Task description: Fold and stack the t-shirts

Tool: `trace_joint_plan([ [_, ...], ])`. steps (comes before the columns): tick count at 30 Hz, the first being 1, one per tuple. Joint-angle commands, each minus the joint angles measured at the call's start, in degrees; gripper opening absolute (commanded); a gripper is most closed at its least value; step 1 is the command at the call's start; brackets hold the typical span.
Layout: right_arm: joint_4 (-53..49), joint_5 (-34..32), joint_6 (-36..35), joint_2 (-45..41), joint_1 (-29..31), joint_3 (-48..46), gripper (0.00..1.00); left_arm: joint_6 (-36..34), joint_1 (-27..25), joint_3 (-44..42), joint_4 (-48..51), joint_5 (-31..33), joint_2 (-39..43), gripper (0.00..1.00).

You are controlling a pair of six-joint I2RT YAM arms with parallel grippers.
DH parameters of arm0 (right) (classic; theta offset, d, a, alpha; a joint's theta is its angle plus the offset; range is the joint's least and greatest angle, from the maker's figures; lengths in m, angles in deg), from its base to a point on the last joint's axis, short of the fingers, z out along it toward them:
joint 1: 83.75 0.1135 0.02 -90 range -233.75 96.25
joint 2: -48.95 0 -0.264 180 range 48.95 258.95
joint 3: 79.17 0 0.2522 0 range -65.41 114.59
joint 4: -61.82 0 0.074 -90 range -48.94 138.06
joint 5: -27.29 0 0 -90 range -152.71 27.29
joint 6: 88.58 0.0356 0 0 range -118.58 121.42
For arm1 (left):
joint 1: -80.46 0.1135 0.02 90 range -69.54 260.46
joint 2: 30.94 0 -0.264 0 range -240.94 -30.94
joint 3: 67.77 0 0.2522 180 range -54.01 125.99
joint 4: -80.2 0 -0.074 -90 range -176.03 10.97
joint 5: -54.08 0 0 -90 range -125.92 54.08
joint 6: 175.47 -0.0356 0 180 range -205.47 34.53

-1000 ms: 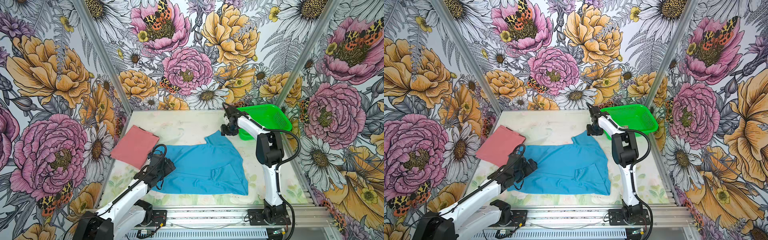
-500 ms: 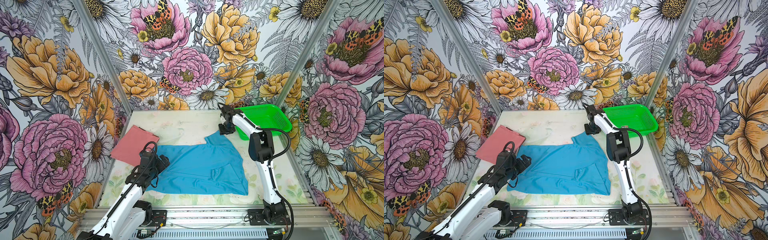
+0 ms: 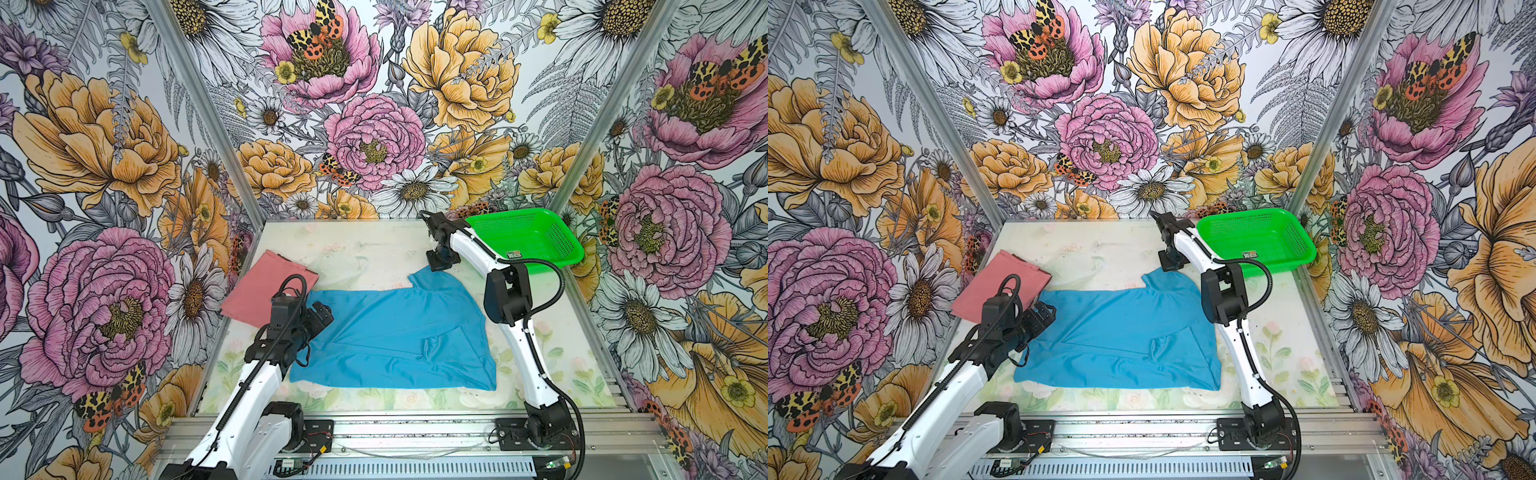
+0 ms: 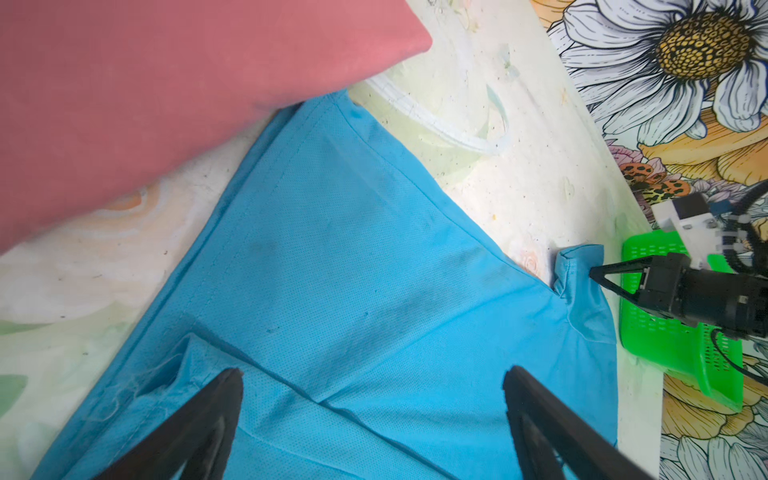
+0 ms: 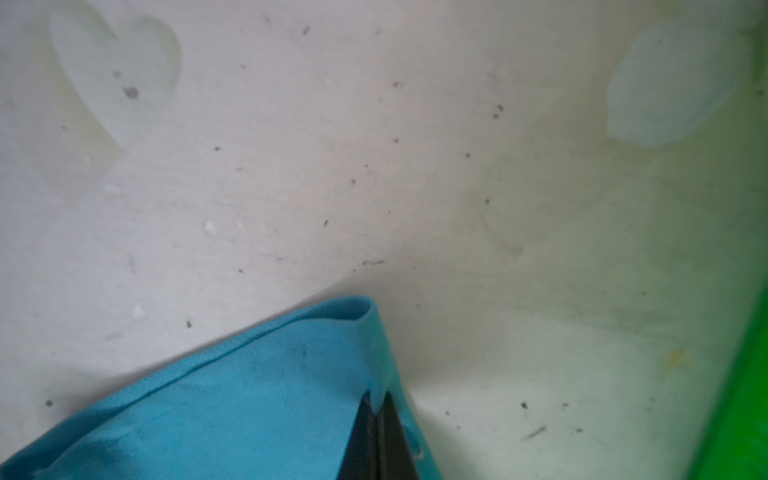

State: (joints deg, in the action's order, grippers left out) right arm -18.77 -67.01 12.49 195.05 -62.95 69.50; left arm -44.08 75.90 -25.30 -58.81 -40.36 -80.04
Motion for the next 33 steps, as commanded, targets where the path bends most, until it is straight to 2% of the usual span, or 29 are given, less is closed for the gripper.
trace_joint_plan([
  [1,-0.41,-5.0,0.36,-1.87,-0.49,2.55,0.02,-3.58,0.76,2.62,-0.06,-0.07,-2.4,0.99],
  [7,-0.22,-5.18,-0.3,-10.01,-0.37,-1.66,0.0,-5.85,1.6,8.22,-0.09,2.84,-11.44,0.99],
  [12,1.88,-5.31,-0.8,-16.32,-0.48,-11.24,0.0,-8.07,2.29,15.83,0.44,4.62,-22.65,0.93],
  [16,4.35,-7.66,-0.58,-20.36,-1.72,-19.77,0.0,-9.77,2.66,21.21,1.05,6.89,-29.73,0.79],
  [21,6.72,-12.63,0.37,-25.31,-3.31,-28.67,0.0,-10.26,2.81,25.74,-0.16,6.41,-35.89,0.78],
  [26,8.99,-11.79,-0.45,-27.15,-3.91,-31.8,0.0,-11.69,0.84,31.38,-3.0,6.28,-43.13,0.75],
  [30,9.08,-11.24,-0.79,-27.33,-3.92,-31.51,0.0,-13.34,-0.76,36.31,-4.98,6.51,-49.33,0.61],
  [31,9.08,-11.26,-0.92,-27.43,-3.92,-31.55,0.0,-13.48,-0.93,37.41,-5.63,6.16,-51.04,0.53],
  [33,9.08,-11.2,-1.03,-27.64,-3.92,-31.68,0.0,-13.7,-1.17,39.57,-6.51,5.14,-54.18,0.46],
])
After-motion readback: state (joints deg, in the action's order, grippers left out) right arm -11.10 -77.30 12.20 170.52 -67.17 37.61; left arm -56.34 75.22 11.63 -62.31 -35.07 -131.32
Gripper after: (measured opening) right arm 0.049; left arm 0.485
